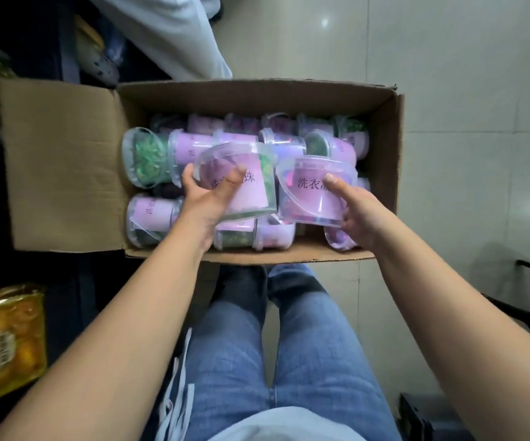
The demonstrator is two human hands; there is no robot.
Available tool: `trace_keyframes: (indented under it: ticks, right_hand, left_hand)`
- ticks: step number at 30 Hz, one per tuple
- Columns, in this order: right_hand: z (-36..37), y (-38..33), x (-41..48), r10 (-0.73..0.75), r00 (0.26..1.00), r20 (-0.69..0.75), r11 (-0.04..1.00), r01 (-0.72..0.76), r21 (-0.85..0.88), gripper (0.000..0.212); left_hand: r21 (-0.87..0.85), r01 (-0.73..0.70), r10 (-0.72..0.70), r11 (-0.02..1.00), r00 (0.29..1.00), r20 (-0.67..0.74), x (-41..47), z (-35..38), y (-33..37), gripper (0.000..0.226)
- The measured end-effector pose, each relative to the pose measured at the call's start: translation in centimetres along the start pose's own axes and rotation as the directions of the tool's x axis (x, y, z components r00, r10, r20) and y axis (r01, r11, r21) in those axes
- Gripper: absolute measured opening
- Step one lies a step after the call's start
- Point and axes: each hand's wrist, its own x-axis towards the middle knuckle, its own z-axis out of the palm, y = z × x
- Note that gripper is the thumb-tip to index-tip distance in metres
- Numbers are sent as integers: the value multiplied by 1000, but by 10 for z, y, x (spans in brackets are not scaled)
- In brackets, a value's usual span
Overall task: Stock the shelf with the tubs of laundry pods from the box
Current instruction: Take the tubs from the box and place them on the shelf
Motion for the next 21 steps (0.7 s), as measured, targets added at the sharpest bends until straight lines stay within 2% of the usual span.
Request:
trace_keyframes:
  ticks: [1, 2, 5, 7, 8, 10, 14, 17, 19, 21]
  right_hand:
    - [6, -11, -14, -51, 998, 25, 998, 51, -23, 110]
    - [11, -21, -23, -101, 993, 56, 994, 103, -32, 112]
    - [38, -59, -65, -203, 963, 175, 974, 218, -69, 92]
    - [63, -82, -96, -285, 905, 315, 945, 321, -67, 69]
    - [74, -90, -106, -333, 867, 371, 925, 377, -50, 67]
    - [101, -108, -135, -408, 764, 500, 877, 480, -17, 73]
    - [153, -130, -193, -413, 535, 737, 805, 593, 20, 47]
    - [189, -128, -243, -315, 339, 886, 779, 626, 37, 65]
    - [212, -122, -271, -269, 239, 933, 752, 657, 48, 66]
    - [234, -106, -301, -202, 156, 967, 739, 672, 46, 66]
  left_hand:
    - [-24, -48, 48, 999, 999, -15, -13, -9, 13, 139]
    - [-57, -86, 84, 995, 996, -35, -27, -18, 27, 128]
    - [-140, -195, 187, 971, 980, -70, -68, -49, 61, 107]
    - [-153, -310, 293, 938, 948, -125, -106, -68, 82, 98]
    - [-137, -379, 355, 915, 919, -170, -126, -74, 90, 89]
    - [-119, -516, 463, 848, 832, -307, -171, -91, 99, 86]
    - [-79, -696, 543, 713, 621, -565, -263, -119, 89, 124]
    - [-52, -751, 509, 659, 495, -704, -330, -138, 70, 116]
    - [-40, -771, 467, 635, 425, -776, -367, -149, 54, 99]
    - [-19, -788, 414, 616, 343, -843, -405, -159, 31, 100]
